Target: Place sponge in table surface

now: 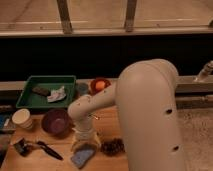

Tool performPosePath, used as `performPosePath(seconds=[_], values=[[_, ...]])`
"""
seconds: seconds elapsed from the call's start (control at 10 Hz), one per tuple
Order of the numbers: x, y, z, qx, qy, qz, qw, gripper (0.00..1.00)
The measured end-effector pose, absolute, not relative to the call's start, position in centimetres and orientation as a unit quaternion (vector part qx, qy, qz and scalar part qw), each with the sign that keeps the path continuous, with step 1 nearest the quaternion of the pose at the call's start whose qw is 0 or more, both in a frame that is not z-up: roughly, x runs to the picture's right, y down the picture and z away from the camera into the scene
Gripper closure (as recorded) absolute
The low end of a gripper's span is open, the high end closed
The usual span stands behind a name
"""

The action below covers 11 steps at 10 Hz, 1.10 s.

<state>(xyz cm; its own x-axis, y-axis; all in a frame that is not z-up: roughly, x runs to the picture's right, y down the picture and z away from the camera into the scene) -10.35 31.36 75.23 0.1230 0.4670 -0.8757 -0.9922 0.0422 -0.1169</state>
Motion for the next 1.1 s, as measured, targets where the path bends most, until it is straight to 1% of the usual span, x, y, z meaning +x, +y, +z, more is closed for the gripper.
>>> performPosePath(seconds=[0.1,0.2,0.4,0.6,0.7,0.9,1.0,1.1], values=[[-10.4,31.9,75.4,-0.397,0.338,0.570,0.635,0.20],[-10.4,32.6,75.6,-0.403,0.340,0.568,0.632,0.24],[-10.5,33.0,75.1,-0.404,0.336,0.568,0.633,0.43],[-10.8,33.0,73.9,-0.399,0.329,0.568,0.640,0.66],[-10.9,33.0,73.5,-0.397,0.327,0.568,0.642,0.74],[-11.0,32.7,73.1,-0.394,0.319,0.573,0.644,0.95],[-10.8,32.2,73.0,-0.391,0.314,0.579,0.642,0.99],[-10.6,31.7,73.0,-0.388,0.308,0.588,0.640,1.00]])
